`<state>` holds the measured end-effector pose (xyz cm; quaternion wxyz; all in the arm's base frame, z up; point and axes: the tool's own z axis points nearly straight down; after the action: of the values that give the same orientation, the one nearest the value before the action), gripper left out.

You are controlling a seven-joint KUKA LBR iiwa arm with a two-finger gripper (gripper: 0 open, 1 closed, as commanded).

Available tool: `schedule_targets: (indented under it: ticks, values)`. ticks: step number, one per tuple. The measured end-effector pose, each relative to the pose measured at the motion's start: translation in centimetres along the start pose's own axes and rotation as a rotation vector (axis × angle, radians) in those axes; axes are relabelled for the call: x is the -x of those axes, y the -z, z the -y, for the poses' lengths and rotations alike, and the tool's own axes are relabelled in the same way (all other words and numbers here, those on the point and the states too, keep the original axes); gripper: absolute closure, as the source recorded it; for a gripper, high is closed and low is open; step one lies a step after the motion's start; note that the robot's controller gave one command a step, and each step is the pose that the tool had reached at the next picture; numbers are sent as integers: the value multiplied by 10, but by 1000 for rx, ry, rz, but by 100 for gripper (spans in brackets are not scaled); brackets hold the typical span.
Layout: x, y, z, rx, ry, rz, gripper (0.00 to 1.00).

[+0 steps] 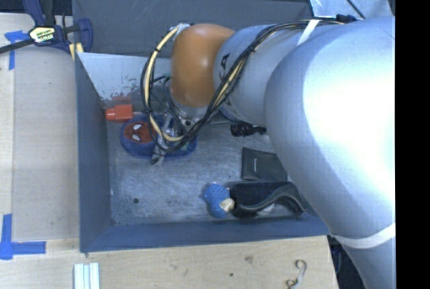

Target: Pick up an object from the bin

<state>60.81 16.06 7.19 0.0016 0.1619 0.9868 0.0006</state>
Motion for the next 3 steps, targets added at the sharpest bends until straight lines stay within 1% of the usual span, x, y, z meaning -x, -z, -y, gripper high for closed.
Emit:
schedule_targets:
  ticks: [1, 2, 3]
  values:
    - [-20, 0, -54, -6, 334, 1, 0]
    - [-17, 2, -52, -3, 332, 1, 0]
    - [-15, 6, -53, -2, 333, 5, 100]
